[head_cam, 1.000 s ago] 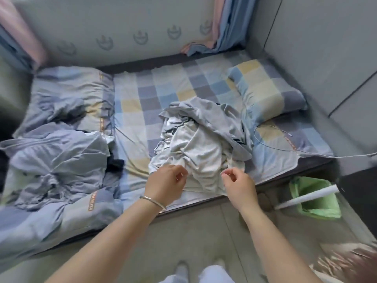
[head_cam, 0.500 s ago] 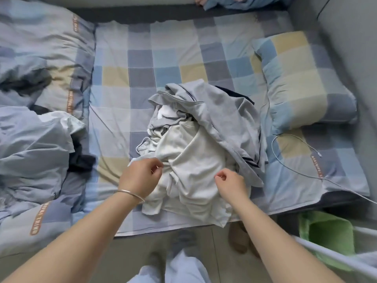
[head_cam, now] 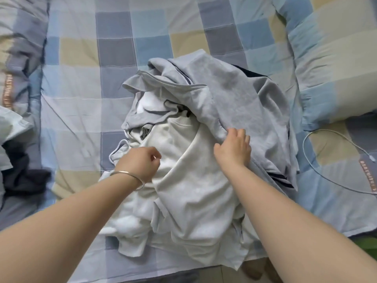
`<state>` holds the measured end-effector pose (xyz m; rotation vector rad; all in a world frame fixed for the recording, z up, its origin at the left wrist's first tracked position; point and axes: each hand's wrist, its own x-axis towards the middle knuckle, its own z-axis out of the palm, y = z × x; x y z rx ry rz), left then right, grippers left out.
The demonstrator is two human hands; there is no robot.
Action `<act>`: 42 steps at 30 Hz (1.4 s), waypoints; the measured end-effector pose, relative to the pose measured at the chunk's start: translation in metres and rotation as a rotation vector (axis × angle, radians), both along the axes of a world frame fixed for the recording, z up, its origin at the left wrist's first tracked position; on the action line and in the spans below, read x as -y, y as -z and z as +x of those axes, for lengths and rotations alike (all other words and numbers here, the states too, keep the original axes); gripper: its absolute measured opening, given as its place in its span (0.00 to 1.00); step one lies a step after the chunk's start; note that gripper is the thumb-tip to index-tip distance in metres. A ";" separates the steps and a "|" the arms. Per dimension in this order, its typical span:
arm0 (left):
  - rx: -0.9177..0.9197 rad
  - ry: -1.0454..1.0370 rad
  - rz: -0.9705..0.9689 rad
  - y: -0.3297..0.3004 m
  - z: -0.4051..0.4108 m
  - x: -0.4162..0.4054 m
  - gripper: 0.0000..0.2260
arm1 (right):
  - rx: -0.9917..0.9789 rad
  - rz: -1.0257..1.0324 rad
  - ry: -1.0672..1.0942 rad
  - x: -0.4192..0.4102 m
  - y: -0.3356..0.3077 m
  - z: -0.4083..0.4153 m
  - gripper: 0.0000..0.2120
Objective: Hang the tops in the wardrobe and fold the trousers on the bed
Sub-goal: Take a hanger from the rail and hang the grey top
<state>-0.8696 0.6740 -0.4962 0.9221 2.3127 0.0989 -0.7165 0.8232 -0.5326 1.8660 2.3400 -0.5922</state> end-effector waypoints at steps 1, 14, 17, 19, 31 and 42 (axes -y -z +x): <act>-0.003 0.005 0.006 0.005 -0.001 -0.007 0.11 | 0.057 0.035 -0.023 -0.006 0.008 -0.001 0.19; -0.408 0.590 0.617 -0.046 0.024 -0.099 0.23 | -0.505 -0.580 -0.334 -0.002 -0.140 0.026 0.13; -0.273 0.538 0.462 -0.091 0.019 -0.107 0.11 | -0.182 -0.449 -0.415 -0.020 -0.194 0.055 0.07; -0.269 0.530 0.476 -0.127 0.014 -0.105 0.10 | 0.084 -0.175 -0.382 -0.036 -0.223 0.072 0.09; -0.236 0.178 1.030 -0.464 -0.055 -0.074 0.15 | -0.232 0.761 0.107 -0.017 -0.388 0.115 0.08; -0.466 0.198 0.880 -0.601 -0.084 0.004 0.20 | -0.675 0.325 0.394 0.006 -0.604 0.089 0.17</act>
